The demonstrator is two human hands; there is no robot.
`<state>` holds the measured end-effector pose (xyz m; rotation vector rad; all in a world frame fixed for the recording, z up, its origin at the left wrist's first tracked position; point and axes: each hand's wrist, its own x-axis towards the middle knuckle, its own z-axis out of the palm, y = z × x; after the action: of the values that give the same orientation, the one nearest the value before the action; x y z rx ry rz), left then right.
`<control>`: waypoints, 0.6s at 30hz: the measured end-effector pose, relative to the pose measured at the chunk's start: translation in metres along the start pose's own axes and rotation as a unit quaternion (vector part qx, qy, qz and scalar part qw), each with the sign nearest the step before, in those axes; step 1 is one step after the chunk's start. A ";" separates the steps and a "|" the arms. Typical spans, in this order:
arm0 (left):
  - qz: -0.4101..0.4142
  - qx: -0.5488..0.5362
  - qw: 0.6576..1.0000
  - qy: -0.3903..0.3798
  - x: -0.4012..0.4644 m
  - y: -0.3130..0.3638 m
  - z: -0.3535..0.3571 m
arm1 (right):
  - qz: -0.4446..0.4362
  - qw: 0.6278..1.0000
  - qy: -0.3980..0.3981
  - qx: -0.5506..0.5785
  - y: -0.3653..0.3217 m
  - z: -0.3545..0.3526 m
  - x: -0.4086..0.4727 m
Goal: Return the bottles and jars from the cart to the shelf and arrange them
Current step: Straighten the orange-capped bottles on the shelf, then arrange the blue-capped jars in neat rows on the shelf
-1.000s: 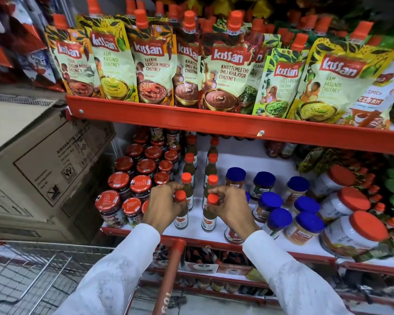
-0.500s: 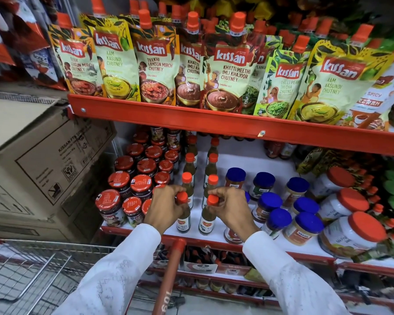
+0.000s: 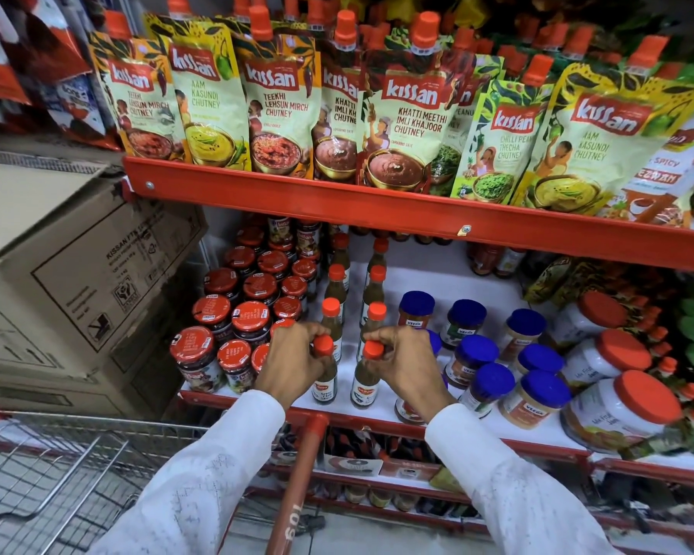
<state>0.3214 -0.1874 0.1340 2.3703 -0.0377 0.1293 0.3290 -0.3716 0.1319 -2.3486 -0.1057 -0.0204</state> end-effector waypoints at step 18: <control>0.022 0.026 0.999 0.010 -0.010 0.008 -0.009 | -0.031 0.999 0.018 0.001 0.005 -0.021 -0.025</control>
<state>0.3104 -0.1870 0.1452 2.4201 -0.0779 0.1780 0.3048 -0.3916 0.1423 -2.3411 -0.1611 -0.0923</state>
